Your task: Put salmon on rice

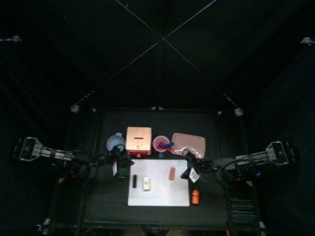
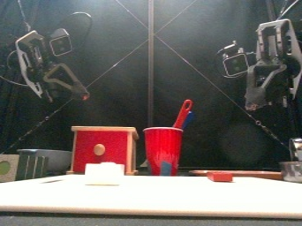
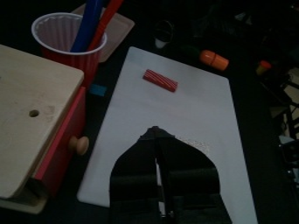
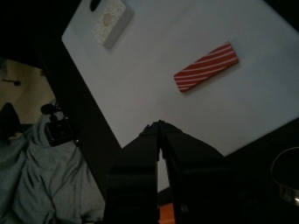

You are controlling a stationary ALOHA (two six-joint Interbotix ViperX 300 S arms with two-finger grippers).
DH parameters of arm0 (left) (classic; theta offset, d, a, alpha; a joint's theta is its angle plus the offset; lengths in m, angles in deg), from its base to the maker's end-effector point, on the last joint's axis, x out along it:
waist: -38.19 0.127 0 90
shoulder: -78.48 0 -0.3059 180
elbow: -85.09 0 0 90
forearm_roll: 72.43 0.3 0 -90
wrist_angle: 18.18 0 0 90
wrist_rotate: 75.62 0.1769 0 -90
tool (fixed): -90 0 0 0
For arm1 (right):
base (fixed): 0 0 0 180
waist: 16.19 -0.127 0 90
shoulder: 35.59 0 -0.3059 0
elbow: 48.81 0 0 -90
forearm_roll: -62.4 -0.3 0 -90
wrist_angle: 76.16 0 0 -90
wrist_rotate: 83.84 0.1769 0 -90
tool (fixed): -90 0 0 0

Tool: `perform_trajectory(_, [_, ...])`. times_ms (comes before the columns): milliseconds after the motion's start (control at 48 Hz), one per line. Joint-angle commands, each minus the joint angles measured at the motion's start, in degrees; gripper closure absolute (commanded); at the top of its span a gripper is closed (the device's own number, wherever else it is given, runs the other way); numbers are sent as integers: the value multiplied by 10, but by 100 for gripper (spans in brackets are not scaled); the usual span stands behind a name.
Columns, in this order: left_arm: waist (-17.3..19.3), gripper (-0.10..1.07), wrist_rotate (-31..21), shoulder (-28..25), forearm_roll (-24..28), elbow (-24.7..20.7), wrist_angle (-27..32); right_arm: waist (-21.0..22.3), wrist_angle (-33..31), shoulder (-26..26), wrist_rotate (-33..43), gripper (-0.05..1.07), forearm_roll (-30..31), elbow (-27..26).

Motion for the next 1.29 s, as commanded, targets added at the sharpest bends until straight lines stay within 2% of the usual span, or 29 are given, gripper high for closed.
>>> perform_trajectory(0, [-2,67,-1,0,-8,-15,-4,10,-9,11,10,68,2,-25])
perform_trajectory(208, [2,67,5,-1,-7,-14,9,13,-12,62,89,32,27,-45])
perform_trajectory(375, [23,67,5,-1,29,-14,33,14,-39,88,168,16,85,-67])
perform_trajectory(646, [28,67,5,0,37,-5,32,9,-153,137,349,14,250,-125])
perform_trajectory(812, [28,67,4,0,37,1,26,-14,-165,177,454,13,327,-163])
perform_trajectory(1021, [30,67,4,0,36,1,25,-35,-166,235,518,13,342,-180])
perform_trajectory(1271, [32,67,3,0,36,4,24,-45,-185,265,522,13,338,-207])
